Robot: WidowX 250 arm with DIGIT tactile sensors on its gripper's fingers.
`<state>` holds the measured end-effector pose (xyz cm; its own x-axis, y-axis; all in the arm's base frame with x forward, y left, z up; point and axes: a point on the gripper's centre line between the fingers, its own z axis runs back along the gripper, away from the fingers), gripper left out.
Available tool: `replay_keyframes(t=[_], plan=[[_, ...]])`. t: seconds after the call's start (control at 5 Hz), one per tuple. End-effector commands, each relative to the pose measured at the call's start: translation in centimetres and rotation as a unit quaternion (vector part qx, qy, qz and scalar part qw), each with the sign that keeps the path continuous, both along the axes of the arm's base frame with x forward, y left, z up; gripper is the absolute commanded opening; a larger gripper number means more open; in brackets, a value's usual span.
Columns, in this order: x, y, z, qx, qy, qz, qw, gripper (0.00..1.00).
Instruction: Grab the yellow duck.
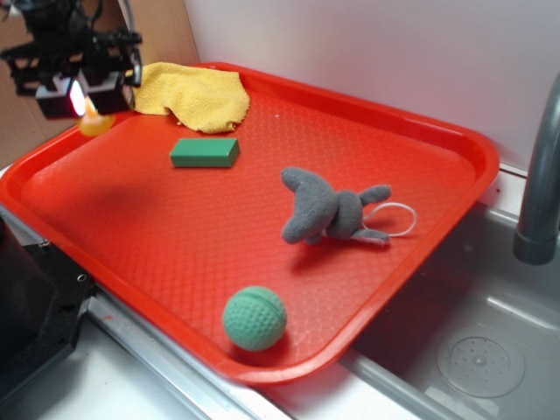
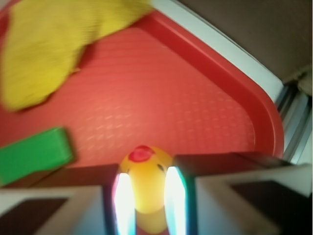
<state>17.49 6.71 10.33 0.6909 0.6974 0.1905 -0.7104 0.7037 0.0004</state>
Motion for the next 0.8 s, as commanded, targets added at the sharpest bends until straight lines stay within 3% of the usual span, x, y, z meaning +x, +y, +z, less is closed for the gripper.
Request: replay_keyframes(t=[0.0,0.2,0.6], plan=[[0.7,-6.0,8.0,-0.055,0.039,-0.240,0.969,0.00],[0.5,-7.2,9.3,-0.053,0.035,-0.276,0.959,0.00],[1.0,-6.4,8.5,-0.033,0.044,-0.267,0.962,0.00]])
